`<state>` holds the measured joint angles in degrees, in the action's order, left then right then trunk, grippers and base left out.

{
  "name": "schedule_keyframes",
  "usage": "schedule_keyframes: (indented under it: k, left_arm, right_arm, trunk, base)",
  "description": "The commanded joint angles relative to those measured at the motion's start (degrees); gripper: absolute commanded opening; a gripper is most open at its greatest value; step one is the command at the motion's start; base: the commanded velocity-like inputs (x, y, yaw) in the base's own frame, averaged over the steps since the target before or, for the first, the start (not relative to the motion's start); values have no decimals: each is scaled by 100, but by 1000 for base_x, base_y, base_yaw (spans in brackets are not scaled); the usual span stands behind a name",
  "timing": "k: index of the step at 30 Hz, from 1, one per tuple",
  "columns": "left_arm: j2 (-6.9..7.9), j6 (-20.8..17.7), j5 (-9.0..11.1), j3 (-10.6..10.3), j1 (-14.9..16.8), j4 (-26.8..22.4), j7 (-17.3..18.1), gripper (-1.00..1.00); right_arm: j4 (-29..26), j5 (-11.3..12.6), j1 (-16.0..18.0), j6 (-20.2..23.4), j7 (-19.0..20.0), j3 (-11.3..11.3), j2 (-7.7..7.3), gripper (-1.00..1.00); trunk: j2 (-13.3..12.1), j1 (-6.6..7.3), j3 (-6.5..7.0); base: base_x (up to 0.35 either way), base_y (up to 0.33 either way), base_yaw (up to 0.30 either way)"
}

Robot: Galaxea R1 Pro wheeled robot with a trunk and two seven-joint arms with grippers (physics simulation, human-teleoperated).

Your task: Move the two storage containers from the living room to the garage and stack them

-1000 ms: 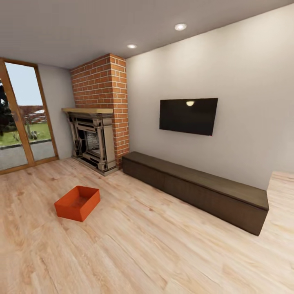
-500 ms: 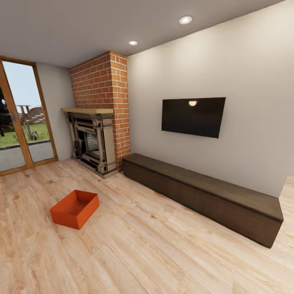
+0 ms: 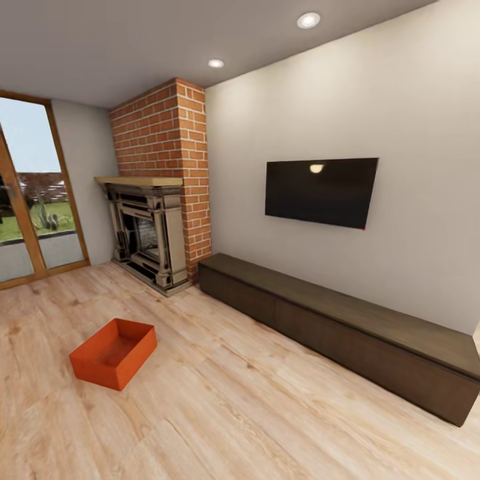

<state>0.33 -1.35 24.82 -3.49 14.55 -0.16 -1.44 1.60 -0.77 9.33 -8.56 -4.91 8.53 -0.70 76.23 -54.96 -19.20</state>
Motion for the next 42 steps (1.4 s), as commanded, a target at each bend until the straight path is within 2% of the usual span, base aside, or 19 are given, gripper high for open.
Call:
schedule_keyframes:
  k: [1,14,16,17,18,22,42]
  left_arm:
    - [-3,-14,38,-39,4,-4,-14,100]
    - [1,-14,32,-42,5,-11,-14,100]
    - [2,-14,32,-39,4,-11,-14,100]
    - [2,-14,32,-38,4,-11,-14,100]
    - [2,-14,32,-39,4,-11,-14,100]
    - [2,-14,32,-39,4,-11,-14,100]
    - [2,1,89,-38,4,-11,-14,100]
  right_arm:
    - [16,-9,8,-22,-31,40,-2,100]
    - [16,-11,8,-12,-70,50,0,100]
    - [16,-7,8,-11,-74,163,3,100]
    - [16,-4,8,-13,-82,354,6,100]
    - [16,-3,8,-19,-83,439,7,100]
    - [16,-2,8,-30,-83,571,8,100]
    - [23,46,8,-44,-84,568,59,100]
  trunk:
    - [3,-3,-7]
    - [3,-3,-7]
    - [3,-3,-7]
    - [3,-3,-7]
    - [3,-3,-7]
    - [3,-3,-7]
    - [3,-3,-7]
  base:
    - [323,0,0]
    - [323,0,0]
    - [323,0,0]
    - [323,0,0]
    - [323,0,0]
    - [323,0,0]
    - [323,0,19]
